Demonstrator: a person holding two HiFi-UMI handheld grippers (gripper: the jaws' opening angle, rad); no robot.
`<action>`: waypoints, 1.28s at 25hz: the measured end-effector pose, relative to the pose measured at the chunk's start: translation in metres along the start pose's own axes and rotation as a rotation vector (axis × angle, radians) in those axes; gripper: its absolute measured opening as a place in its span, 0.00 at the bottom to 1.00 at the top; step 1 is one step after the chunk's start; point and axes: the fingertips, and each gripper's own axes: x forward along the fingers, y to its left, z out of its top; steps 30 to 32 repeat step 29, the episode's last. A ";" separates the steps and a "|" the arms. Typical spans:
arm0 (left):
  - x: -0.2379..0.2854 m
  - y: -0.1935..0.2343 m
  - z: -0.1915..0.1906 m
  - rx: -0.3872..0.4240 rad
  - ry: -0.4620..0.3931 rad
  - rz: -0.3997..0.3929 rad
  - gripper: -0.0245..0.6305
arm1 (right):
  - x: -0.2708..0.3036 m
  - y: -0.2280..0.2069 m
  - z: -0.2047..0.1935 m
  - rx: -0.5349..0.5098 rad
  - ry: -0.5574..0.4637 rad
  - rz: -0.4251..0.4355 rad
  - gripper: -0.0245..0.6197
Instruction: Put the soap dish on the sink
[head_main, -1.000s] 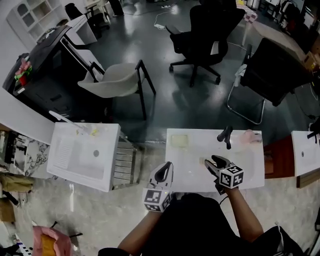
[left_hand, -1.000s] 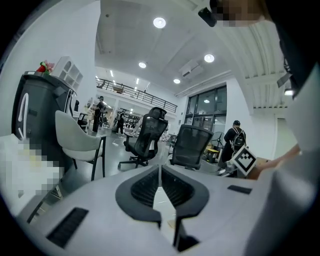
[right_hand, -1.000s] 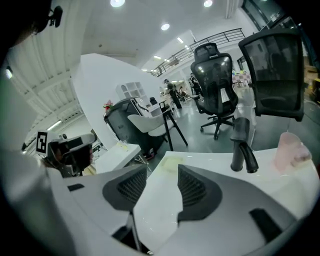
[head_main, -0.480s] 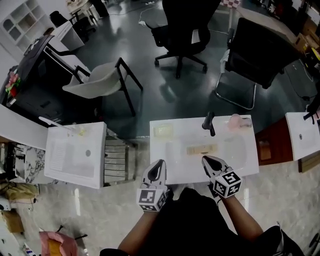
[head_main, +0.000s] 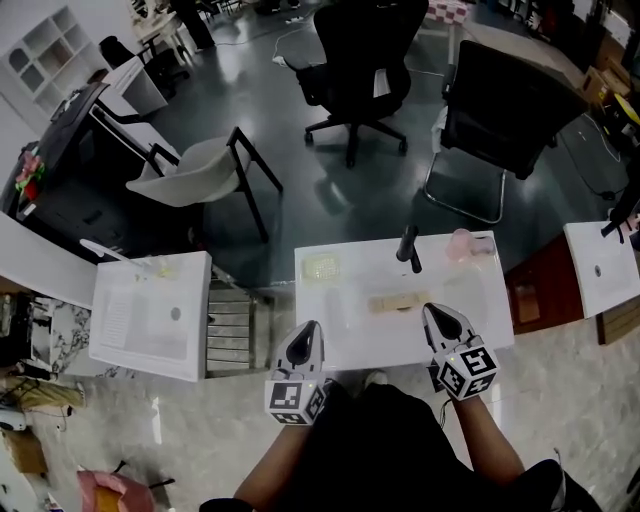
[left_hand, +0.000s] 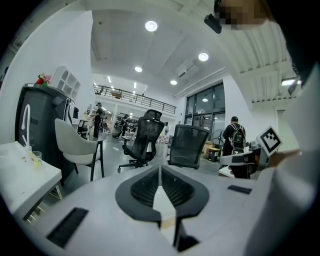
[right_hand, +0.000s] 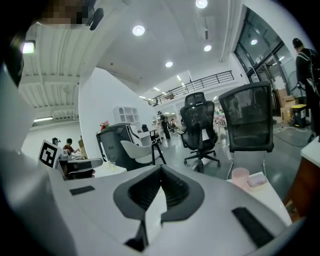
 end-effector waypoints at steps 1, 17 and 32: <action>-0.001 0.000 0.000 0.003 -0.001 -0.003 0.07 | -0.002 0.000 0.002 -0.010 -0.007 -0.006 0.04; -0.005 0.014 -0.003 -0.004 0.007 -0.046 0.07 | -0.017 0.000 0.007 -0.070 -0.030 -0.113 0.04; -0.044 0.082 0.015 0.037 -0.011 -0.024 0.07 | 0.007 0.052 0.026 -0.157 -0.037 -0.146 0.04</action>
